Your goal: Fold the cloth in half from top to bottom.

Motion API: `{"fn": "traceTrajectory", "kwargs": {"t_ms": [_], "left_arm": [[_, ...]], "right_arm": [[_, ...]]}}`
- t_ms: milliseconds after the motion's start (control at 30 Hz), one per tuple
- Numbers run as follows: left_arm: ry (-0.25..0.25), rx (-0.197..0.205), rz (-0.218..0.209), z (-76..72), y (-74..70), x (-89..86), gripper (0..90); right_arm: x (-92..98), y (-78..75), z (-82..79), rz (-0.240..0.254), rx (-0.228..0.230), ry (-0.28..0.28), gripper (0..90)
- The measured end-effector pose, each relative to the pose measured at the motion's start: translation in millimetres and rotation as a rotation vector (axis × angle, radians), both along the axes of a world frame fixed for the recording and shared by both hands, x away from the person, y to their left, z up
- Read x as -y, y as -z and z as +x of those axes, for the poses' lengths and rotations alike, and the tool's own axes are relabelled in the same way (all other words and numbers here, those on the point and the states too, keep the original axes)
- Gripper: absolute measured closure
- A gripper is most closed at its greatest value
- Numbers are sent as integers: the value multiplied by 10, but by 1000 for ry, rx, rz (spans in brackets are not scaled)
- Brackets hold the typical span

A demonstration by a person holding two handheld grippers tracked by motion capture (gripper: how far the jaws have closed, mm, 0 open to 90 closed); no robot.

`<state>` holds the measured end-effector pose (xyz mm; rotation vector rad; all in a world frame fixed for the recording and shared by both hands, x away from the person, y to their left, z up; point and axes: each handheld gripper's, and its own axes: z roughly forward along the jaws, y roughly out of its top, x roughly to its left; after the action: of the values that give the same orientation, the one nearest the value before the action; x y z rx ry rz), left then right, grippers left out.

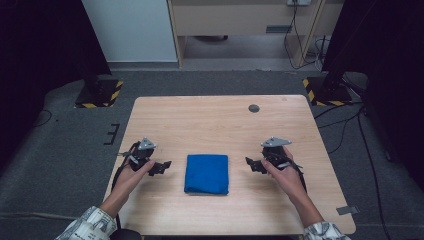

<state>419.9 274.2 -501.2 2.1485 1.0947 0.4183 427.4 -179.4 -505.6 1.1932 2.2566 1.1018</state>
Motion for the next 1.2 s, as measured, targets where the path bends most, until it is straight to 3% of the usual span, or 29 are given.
{"fn": "traceTrajectory", "kwargs": {"t_ms": [233,500,700,867,1033,1100,1200], "left_arm": [[-33,-17,1,51,79,-89,58],[-84,-22,1,220,226,-123,57],[-127,-13,-22,307,282,-171,63],[-148,-9,-33,352,327,-177,59],[-132,8,17,349,343,-146,52],[-125,18,18,348,363,-130,17],[-125,18,18,350,364,-130,12]], "right_arm": [[245,127,16,-8,-24,38,94],[663,184,198,10,-28,184,94],[919,221,311,44,-39,286,96],[957,309,368,22,-50,320,96],[923,334,424,-21,-59,361,89],[874,341,434,-76,-56,342,70],[802,341,407,-80,-58,296,63]]}}
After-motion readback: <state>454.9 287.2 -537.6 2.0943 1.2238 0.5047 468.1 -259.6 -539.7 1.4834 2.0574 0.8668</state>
